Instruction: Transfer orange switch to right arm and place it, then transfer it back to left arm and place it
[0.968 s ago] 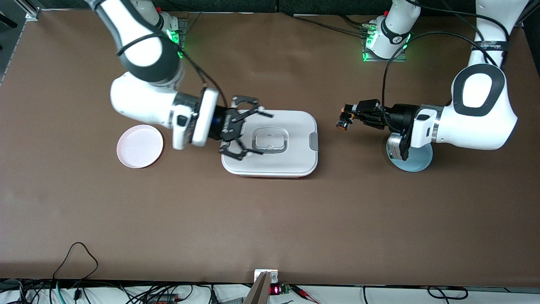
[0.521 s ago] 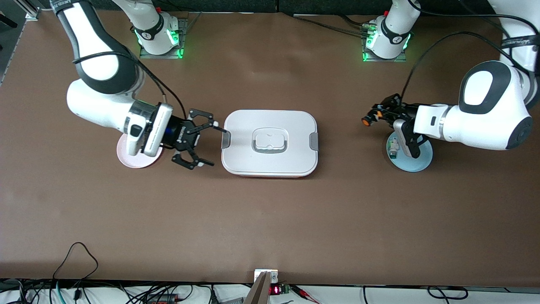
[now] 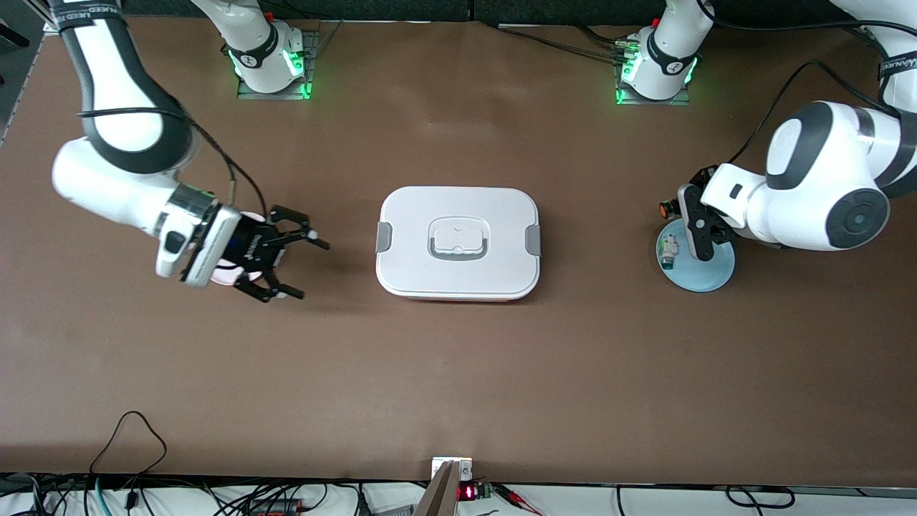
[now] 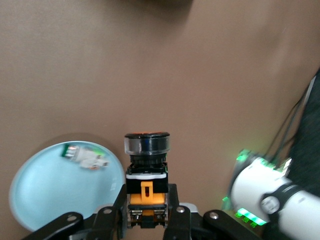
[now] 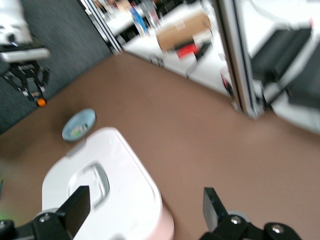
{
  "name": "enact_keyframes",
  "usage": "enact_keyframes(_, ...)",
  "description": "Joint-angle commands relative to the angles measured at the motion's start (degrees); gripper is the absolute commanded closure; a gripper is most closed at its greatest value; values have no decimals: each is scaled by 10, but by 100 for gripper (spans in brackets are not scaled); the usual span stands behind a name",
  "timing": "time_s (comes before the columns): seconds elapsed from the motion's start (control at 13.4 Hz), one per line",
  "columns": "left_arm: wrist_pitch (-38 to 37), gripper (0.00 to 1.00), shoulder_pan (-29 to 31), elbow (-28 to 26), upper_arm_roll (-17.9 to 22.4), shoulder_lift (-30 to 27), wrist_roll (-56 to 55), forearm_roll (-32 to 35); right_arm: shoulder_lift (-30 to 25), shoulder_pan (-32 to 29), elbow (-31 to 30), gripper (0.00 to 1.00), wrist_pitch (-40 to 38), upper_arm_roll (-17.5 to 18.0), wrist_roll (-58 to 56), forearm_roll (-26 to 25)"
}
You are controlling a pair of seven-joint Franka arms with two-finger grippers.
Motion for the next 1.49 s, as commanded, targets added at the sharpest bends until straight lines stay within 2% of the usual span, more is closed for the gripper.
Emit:
enact_keyframes(0.0, 51, 95, 1, -34, -3, -2, 83, 39, -28, -3, 4, 0, -60, -37, 177, -129)
enact_keyframes(0.3, 125, 96, 30, -84, -2, -3, 159, 53, -36, -3, 38, 0, -114, -45, 432, -243)
enact_keyframes(0.45, 171, 96, 45, -112, -1, -3, 191, 55, -41, -3, 39, 0, -161, -61, 515, -257)
enact_keyframes(0.52, 191, 96, 60, -125, -2, -2, 195, 68, -45, -2, 45, 0, -179, -69, 553, -289)
enact_keyframes(0.67, 229, 96, 80, -151, -2, -1, 198, 79, -49, 1, 73, 0, -230, -69, 625, -387)
enact_keyframes(0.89, 293, 96, 98, -177, -1, 12, 214, 83, -51, 13, 130, 0, -345, -69, 695, -528)
enact_keyframes(1.12, 345, 97, 123, -178, -1, 49, 245, 84, -64, 26, 183, 0, -419, -68, 716, -619)
enact_keyframes(1.27, 373, 97, 135, -178, 0, 71, 253, 84, -77, 16, 194, 0, -415, -75, 717, -642)
enact_keyframes(1.42, 406, 97, 138, -185, 1, 84, 253, 86, -73, 4, 206, 0, -413, -105, 720, -657)
